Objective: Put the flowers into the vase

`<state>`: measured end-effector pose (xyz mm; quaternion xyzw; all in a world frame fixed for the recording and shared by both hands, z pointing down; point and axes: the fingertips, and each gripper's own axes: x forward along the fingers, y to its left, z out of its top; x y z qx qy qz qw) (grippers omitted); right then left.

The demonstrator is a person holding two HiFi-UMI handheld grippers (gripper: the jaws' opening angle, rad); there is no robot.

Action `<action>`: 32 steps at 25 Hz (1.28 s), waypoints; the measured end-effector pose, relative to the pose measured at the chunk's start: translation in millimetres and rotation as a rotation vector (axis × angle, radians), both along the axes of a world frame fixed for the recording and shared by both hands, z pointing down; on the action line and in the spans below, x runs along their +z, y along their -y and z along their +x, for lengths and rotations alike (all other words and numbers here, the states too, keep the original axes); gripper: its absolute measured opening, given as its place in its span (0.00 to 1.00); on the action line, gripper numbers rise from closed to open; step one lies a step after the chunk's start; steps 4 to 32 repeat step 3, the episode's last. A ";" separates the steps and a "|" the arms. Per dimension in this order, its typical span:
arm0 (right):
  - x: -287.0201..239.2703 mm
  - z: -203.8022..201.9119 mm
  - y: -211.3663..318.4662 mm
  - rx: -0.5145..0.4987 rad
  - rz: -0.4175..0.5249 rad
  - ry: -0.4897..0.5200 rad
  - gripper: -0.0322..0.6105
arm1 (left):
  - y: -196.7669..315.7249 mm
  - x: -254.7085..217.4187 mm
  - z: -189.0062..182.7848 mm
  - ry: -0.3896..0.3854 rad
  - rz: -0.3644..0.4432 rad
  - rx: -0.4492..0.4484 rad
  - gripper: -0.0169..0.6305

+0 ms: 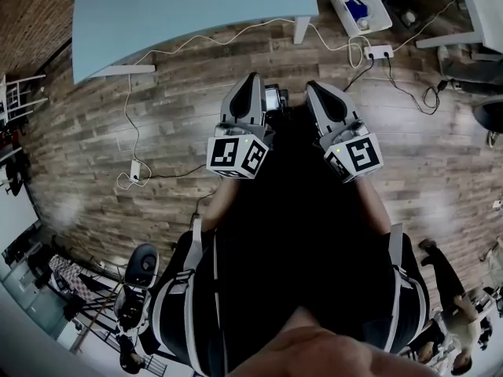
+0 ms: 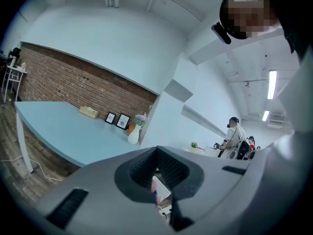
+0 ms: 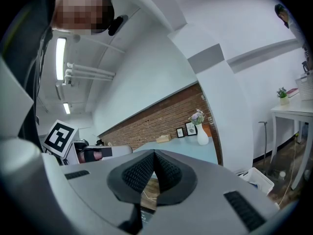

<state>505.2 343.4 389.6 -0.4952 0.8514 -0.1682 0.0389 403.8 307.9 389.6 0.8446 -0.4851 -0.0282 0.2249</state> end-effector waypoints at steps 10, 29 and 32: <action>-1.2 -5.1 5.3 0.000 0.006 0.000 0.08 | 5.4 0.0 -6.4 -0.001 0.002 -0.004 0.07; -1.2 -5.1 5.3 0.000 0.006 0.000 0.08 | 5.4 0.0 -6.4 -0.001 0.002 -0.004 0.07; -1.2 -5.1 5.3 0.000 0.006 0.000 0.08 | 5.4 0.0 -6.4 -0.001 0.002 -0.004 0.07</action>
